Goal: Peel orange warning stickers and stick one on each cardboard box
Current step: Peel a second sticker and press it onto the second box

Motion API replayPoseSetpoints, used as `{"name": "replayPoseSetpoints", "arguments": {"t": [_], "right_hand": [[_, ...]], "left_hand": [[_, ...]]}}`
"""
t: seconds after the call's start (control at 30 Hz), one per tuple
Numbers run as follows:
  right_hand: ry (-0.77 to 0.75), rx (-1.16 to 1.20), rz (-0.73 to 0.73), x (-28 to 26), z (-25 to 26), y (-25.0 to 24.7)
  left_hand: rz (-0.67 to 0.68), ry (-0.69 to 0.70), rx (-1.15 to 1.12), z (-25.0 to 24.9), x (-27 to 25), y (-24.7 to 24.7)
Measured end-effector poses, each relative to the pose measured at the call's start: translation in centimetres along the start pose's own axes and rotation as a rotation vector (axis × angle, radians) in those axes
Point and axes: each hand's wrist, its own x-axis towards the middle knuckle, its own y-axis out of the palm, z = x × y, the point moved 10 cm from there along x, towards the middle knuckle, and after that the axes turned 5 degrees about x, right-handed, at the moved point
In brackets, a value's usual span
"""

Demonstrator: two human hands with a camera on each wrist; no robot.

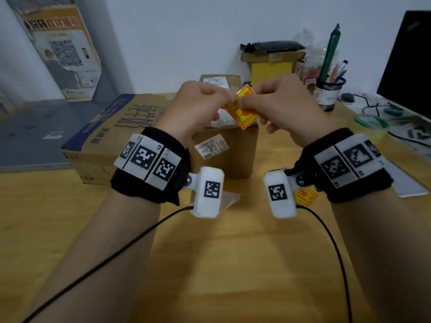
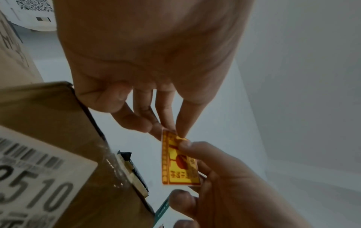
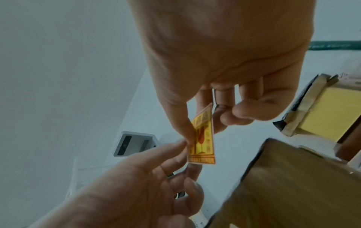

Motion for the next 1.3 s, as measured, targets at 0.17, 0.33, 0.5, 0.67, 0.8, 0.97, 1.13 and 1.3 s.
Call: {"name": "replayPoseSetpoints", "arguments": {"t": [0.17, 0.33, 0.5, 0.67, 0.8, 0.97, 1.13, 1.3], "right_hand": [[0.046, 0.145, -0.066, 2.4, -0.7, 0.5], [0.096, 0.187, -0.051, 3.8, -1.5, 0.4], [0.012, 0.026, -0.064, 3.8, -1.0, 0.7], [-0.042, -0.037, -0.038, 3.8, -0.1, 1.2], [-0.049, -0.057, -0.026, 3.5, 0.1, 1.2], [-0.047, -0.057, -0.018, 3.5, 0.2, 1.2], [-0.041, -0.018, -0.027, 3.6, 0.2, 1.2], [-0.030, 0.025, -0.033, 3.7, -0.1, 1.1]], "left_hand": [[-0.079, 0.007, -0.070, 0.8, 2.3, -0.9], [-0.092, 0.039, -0.049, 0.4, 3.7, -0.9], [-0.010, 0.052, -0.059, 0.4, 3.7, -0.4], [0.013, 0.073, -0.039, 0.0, 3.4, -0.2], [0.011, 0.089, -0.042, -0.2, 3.2, -0.2], [0.019, 0.091, -0.049, 0.0, 3.3, -0.1], [0.036, 0.090, -0.085, 0.1, 3.4, 0.1], [0.004, 0.122, -0.073, -0.1, 3.7, -0.2]]}}
